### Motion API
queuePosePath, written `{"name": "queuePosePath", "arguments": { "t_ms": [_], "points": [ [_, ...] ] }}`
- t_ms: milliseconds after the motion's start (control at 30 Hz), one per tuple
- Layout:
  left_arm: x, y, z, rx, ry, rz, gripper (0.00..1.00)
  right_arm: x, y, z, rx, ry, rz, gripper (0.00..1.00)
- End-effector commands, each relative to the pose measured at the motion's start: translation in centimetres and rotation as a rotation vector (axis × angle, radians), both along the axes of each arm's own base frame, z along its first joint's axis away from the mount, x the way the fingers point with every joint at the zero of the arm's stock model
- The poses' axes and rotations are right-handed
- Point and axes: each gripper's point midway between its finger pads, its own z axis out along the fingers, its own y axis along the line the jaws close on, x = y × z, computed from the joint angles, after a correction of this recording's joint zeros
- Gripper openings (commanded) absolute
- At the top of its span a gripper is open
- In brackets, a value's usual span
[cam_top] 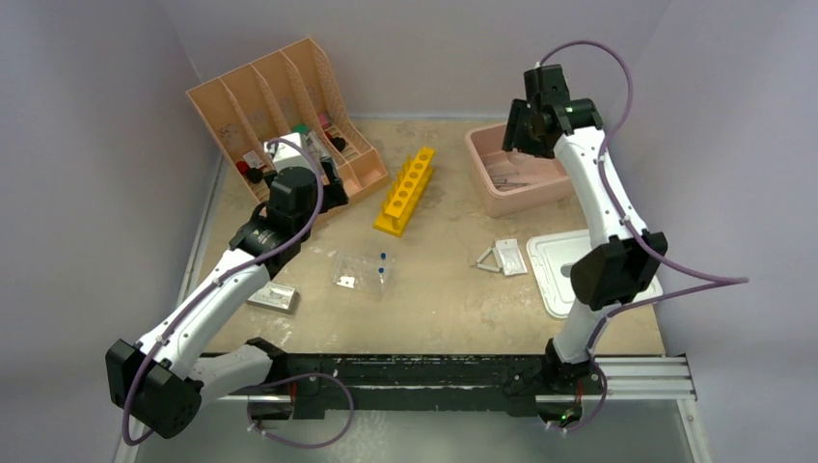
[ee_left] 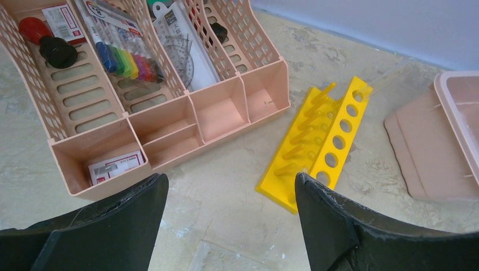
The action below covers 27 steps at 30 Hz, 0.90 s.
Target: Organize the chemistry lab equipment
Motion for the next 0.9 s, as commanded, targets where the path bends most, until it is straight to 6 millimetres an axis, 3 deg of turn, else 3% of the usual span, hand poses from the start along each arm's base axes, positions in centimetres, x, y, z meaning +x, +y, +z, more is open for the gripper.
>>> {"name": "queuePosePath", "arguments": {
  "t_ms": [0, 333, 867],
  "points": [
    [1.0, 0.1, 1.9, -0.078, -0.07, 0.051, 0.82, 0.0, -0.7, -1.9, 0.012, 0.102, 0.083, 0.49],
    [2.6, -0.9, 1.6, -0.076, -0.055, 0.026, 0.83, 2.8, 0.6, -9.1, 0.067, 0.277, 0.248, 0.51],
    [3.4, -0.7, 1.3, -0.065, -0.052, 0.045, 0.83, 2.9, -0.4, -15.3, 0.1, 0.443, 0.251, 0.52]
  ]
}}
